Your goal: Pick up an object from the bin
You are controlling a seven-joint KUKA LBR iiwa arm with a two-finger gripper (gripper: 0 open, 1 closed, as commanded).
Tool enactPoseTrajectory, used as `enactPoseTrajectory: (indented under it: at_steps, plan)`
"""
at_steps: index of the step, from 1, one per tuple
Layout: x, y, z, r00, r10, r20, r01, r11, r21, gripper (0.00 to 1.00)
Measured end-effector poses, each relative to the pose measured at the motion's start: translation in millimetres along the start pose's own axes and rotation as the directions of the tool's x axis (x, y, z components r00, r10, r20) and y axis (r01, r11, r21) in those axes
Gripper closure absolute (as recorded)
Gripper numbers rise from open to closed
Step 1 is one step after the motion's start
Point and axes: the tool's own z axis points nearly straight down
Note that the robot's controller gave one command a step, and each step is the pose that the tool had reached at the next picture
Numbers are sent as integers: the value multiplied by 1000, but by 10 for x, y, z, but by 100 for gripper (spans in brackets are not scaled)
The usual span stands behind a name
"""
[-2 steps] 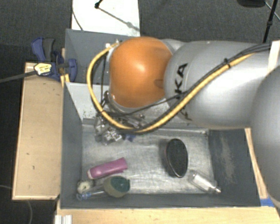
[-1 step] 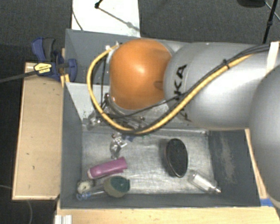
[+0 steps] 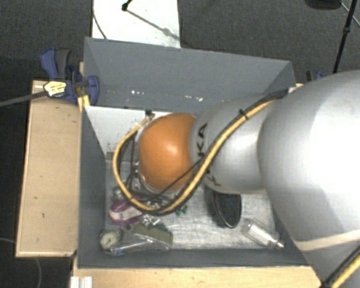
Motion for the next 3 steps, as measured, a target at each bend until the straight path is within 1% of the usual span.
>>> enactPoseTrajectory:
  at_steps: [1,2,3]
  plan:
    - [17,3,-18,1000,3,-10,-3,1000,-1,100]
    - [-7,-2,-27,1000,4,1,-4,1000,0,0]
    - [16,2,-15,1000,6,-8,-6,1000,-1,100]
